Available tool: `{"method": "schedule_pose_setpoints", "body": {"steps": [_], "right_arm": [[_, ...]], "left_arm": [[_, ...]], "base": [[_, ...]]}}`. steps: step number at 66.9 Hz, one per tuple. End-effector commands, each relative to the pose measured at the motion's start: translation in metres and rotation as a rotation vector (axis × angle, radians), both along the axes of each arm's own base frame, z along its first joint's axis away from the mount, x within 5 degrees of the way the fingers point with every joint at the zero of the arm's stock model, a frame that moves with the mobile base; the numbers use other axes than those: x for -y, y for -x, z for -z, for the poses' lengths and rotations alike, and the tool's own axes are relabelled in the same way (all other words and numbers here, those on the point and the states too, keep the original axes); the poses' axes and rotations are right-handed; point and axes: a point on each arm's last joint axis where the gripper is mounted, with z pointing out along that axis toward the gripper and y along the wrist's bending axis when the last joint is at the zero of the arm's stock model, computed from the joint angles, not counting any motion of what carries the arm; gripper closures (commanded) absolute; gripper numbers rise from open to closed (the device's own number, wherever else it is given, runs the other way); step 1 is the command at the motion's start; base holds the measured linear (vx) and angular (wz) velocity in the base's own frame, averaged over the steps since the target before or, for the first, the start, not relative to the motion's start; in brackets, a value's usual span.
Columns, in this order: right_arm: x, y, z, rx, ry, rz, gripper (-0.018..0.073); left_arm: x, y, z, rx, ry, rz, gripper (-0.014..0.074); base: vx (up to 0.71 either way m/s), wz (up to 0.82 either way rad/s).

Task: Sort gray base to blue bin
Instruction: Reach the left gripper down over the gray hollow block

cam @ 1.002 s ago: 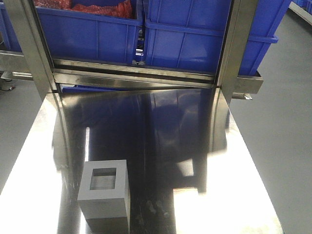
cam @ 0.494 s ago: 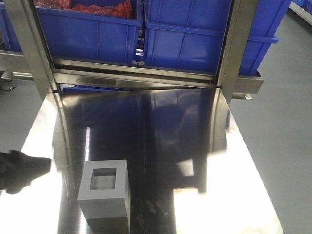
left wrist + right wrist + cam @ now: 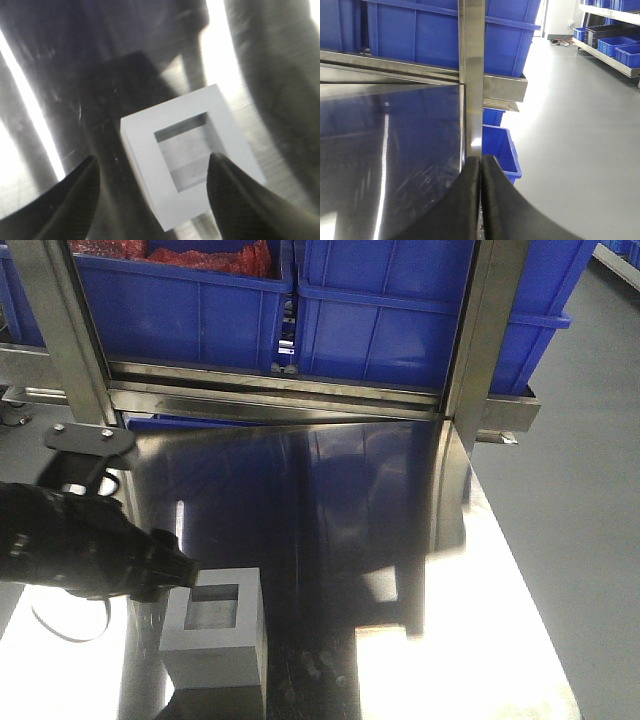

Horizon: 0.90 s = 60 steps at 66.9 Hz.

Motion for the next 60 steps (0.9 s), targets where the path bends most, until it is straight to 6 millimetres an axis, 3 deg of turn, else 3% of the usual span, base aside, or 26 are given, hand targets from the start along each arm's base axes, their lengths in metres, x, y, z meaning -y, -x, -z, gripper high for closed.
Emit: {"method": "schedule_pose_setpoints", "body": {"steps": [1,22,60], "right_arm": [[0.0,0.0,-0.006,0.08,0.021,-0.002,0.0564],[0.0,0.0,-0.006,0.081,0.021,-0.003,0.0564],[0.0,0.0,-0.006,0.081,0.021,-0.003,0.0564]], "left_arm": [[0.011,-0.008,-0.005,0.037,0.001,-0.033,0.0148],[0.022,-0.017,0.026,-0.094,-0.068,-0.037,0.0148],[0.027,-0.023,0.039,-0.13,-0.055,-0.055,0.0148]], "base": [[0.0,0.0],[0.0,0.0],[0.0,0.0]]}}
